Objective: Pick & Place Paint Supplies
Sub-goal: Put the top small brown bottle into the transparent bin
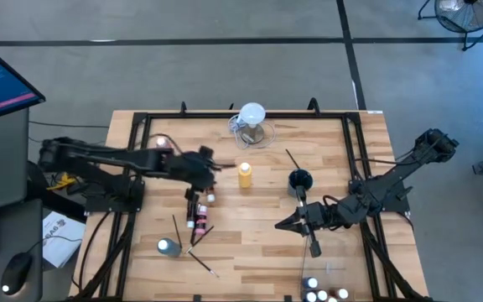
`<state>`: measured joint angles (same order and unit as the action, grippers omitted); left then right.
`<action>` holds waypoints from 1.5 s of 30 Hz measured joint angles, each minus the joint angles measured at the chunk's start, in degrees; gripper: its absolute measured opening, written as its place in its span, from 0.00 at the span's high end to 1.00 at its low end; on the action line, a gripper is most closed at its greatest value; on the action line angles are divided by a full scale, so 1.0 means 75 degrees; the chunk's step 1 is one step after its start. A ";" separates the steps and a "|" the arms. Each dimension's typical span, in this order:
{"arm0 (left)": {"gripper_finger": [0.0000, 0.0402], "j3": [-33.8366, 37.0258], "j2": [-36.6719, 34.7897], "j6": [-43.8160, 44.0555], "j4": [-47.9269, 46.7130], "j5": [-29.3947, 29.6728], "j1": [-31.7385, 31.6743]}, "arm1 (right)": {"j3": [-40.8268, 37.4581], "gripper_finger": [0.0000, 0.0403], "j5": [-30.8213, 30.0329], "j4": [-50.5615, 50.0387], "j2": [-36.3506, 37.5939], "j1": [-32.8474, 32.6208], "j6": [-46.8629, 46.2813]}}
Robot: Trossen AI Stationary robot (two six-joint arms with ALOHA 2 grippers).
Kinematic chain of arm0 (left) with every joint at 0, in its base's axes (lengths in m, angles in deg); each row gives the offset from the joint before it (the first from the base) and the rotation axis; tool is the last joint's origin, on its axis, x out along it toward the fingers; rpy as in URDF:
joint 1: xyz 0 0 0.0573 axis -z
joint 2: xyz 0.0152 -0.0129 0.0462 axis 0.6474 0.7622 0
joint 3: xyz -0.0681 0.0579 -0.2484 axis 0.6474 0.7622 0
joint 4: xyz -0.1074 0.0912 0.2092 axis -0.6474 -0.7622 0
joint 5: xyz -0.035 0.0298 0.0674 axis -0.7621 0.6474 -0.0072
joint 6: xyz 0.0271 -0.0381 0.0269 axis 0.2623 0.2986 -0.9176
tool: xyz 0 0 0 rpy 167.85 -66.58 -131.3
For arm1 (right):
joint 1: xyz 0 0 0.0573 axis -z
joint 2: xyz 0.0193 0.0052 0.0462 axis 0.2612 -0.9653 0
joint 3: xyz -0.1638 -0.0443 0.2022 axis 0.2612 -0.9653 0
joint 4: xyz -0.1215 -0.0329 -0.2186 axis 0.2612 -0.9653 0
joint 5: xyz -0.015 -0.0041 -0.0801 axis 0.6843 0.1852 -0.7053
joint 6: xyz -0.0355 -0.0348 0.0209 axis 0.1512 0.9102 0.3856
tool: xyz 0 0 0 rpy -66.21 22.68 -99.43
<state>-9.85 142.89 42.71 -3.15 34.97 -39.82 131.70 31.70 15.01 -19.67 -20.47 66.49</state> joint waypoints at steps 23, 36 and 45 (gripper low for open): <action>0.50 -0.0003 0.1522 -0.1373 -0.1619 0.0057 -0.0380 | 0.0000 1.00 0.0198 -0.0158 0.0000 0.0067 -0.0010; 0.48 0.0003 0.2517 -0.2208 -0.1538 0.0341 -0.0432 | 0.0000 1.00 0.0195 -0.0157 0.0000 0.0067 -0.0055; 0.46 0.0003 0.2692 -0.2181 -0.1326 0.0190 -0.0526 | -0.0003 1.00 0.0195 -0.0131 0.0000 0.0067 -0.0055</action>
<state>-9.83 163.08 26.35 -13.09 36.39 -43.77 131.68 33.17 14.03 -19.67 -19.97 66.07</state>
